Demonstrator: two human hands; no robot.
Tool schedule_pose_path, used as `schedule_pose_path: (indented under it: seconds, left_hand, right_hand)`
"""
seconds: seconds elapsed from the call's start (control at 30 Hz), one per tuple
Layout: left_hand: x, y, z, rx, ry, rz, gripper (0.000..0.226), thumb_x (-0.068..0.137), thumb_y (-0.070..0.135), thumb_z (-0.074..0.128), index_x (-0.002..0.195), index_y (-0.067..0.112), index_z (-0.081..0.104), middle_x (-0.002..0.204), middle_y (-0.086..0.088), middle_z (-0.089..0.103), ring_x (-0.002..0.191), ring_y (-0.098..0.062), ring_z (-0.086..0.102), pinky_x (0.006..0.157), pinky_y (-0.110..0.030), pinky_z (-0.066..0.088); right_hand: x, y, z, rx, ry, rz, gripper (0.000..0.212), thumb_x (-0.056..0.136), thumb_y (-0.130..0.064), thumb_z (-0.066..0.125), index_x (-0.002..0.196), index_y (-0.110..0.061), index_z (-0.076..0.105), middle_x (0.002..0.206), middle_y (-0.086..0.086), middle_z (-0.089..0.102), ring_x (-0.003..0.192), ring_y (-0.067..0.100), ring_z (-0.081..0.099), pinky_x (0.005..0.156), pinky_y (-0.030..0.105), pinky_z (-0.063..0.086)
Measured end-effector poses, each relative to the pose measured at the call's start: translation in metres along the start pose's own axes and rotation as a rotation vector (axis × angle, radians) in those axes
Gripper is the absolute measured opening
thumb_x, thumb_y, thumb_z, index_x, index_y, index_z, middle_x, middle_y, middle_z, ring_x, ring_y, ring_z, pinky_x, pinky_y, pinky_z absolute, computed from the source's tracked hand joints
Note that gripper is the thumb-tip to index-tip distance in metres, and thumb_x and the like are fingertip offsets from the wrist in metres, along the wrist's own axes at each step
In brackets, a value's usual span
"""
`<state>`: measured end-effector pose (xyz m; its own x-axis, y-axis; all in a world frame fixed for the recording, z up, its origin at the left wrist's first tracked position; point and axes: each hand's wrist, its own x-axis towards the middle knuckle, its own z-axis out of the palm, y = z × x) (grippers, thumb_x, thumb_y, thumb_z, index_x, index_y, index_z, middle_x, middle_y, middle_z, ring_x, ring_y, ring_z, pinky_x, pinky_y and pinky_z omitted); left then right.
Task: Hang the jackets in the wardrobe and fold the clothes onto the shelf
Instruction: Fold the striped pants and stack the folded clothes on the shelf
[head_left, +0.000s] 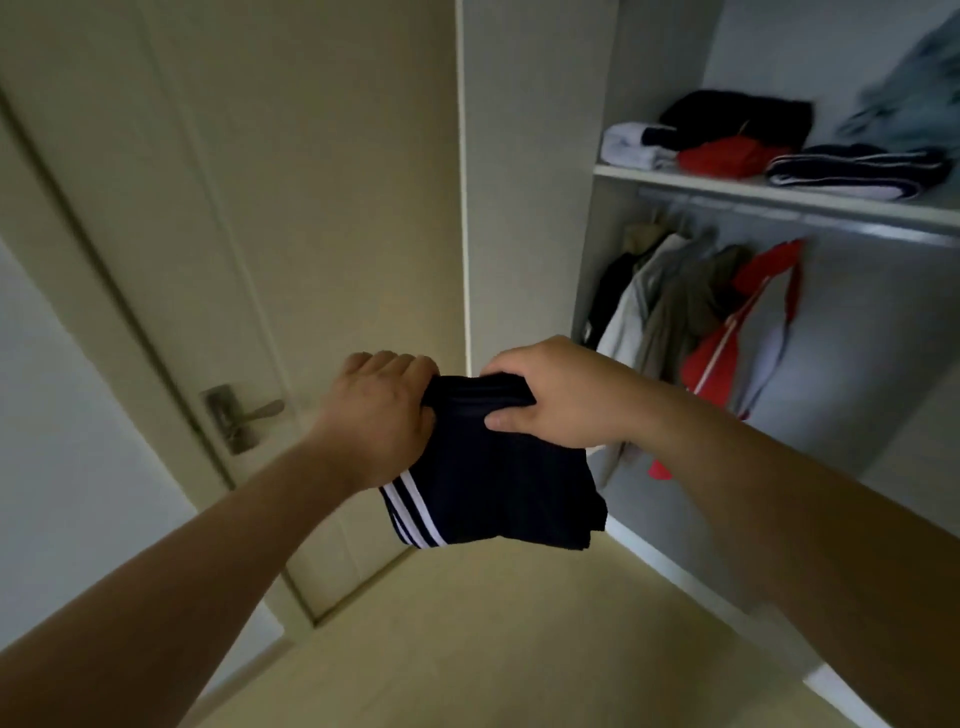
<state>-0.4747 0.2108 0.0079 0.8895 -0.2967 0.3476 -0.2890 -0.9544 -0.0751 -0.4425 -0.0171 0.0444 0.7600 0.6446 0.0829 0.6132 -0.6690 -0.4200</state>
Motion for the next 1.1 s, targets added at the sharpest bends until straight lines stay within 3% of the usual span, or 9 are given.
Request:
schedule_pose_path:
  seconds: [0.13, 0.27, 0.4, 0.5, 0.73, 0.87, 0.97, 1.03, 1.1]
  left_hand:
    - [0.096, 0.048, 0.021, -0.316, 0.039, 0.162, 0.045, 0.079, 0.015, 0.044, 0.121, 0.005, 0.057, 0.107, -0.015, 0.064, 0.099, -0.036, 0.056, 0.088, -0.037, 0.04]
    - [0.186, 0.077, 0.05, -0.561, -0.058, 0.286, 0.043, 0.086, 0.01, 0.052, 0.129, 0.013, 0.05, 0.114, -0.002, 0.056, 0.102, -0.019, 0.051, 0.078, -0.025, 0.033]
    - [0.279, 0.098, 0.069, -0.555, -0.064, 0.501, 0.027, 0.091, 0.044, 0.054, 0.109, 0.024, 0.055, 0.096, 0.007, 0.059, 0.084, -0.012, 0.058, 0.068, -0.028, 0.043]
    - [0.343, 0.118, 0.072, -0.49, -0.012, 0.706, 0.04, 0.092, 0.068, 0.042, 0.1, 0.028, 0.048, 0.085, 0.018, 0.047, 0.071, -0.001, 0.049, 0.06, -0.022, 0.039]
    - [0.472, 0.194, 0.039, -0.382, 0.092, 1.091, 0.048, 0.099, 0.058, 0.039, 0.113, 0.014, 0.054, 0.103, -0.004, 0.063, 0.088, -0.02, 0.06, 0.078, -0.034, 0.047]
    - [0.539, 0.239, 0.011, -0.456, 0.123, 1.115, 0.043, 0.1, 0.054, 0.042, 0.1, 0.013, 0.055, 0.095, -0.002, 0.061, 0.084, -0.018, 0.057, 0.075, -0.032, 0.043]
    - [0.583, 0.266, -0.009, -0.658, 0.1, 1.055, 0.041, 0.102, 0.05, 0.042, 0.091, 0.014, 0.056, 0.084, 0.005, 0.057, 0.076, -0.006, 0.056, 0.063, -0.015, 0.037]
    - [0.606, 0.283, -0.021, -0.827, 0.088, 0.957, 0.036, 0.103, 0.05, 0.043, 0.081, 0.023, 0.053, 0.081, 0.012, 0.053, 0.07, 0.004, 0.053, 0.058, -0.004, 0.037]
    - [0.628, 0.3, -0.029, -0.939, 0.076, 0.823, 0.035, 0.102, 0.053, 0.043, 0.078, 0.028, 0.051, 0.082, 0.012, 0.053, 0.071, 0.002, 0.051, 0.053, -0.003, 0.036]
  right_hand:
    - [0.016, 0.057, -0.05, -0.066, 0.075, 0.107, 0.039, 0.085, -0.045, 0.074, 0.118, -0.027, 0.062, 0.101, -0.01, 0.065, 0.088, 0.007, 0.062, 0.077, 0.029, 0.052]
    - [0.02, 0.118, -0.091, -0.057, 0.15, 0.219, 0.039, 0.078, -0.043, 0.08, 0.102, -0.033, 0.051, 0.082, -0.009, 0.065, 0.068, 0.002, 0.059, 0.06, 0.024, 0.048]
    - [0.019, 0.172, -0.13, -0.011, 0.273, 0.368, 0.046, 0.074, -0.038, 0.086, 0.098, -0.033, 0.047, 0.088, -0.011, 0.066, 0.071, -0.001, 0.061, 0.059, 0.021, 0.048]
    - [0.012, 0.204, -0.162, 0.057, 0.373, 0.49, 0.047, 0.072, -0.034, 0.088, 0.099, -0.033, 0.05, 0.093, -0.01, 0.066, 0.076, 0.0, 0.063, 0.062, 0.018, 0.051]
    - [-0.032, 0.272, -0.196, 0.505, 0.894, 0.613, 0.055, 0.062, -0.036, 0.091, 0.109, -0.035, 0.061, 0.099, 0.0, 0.075, 0.091, 0.018, 0.073, 0.075, 0.025, 0.059]
    - [-0.049, 0.314, -0.19, 0.591, 1.383, 0.687, 0.091, 0.053, -0.052, 0.088, 0.132, -0.03, 0.051, 0.124, 0.002, 0.065, 0.108, 0.014, 0.067, 0.084, 0.027, 0.055]
    - [-0.048, 0.345, -0.185, 0.572, 1.624, 0.881, 0.106, 0.052, -0.072, 0.079, 0.142, -0.034, 0.038, 0.13, -0.006, 0.054, 0.109, 0.006, 0.058, 0.082, 0.023, 0.046]
    - [-0.045, 0.369, -0.192, 0.747, 1.636, 0.878, 0.1, 0.063, -0.077, 0.071, 0.145, -0.03, 0.039, 0.132, -0.008, 0.058, 0.111, 0.01, 0.06, 0.095, 0.033, 0.047]
    - [-0.04, 0.39, -0.207, 1.02, 1.544, 0.702, 0.082, 0.077, -0.075, 0.062, 0.142, -0.026, 0.049, 0.131, -0.006, 0.065, 0.115, 0.017, 0.065, 0.104, 0.044, 0.047]
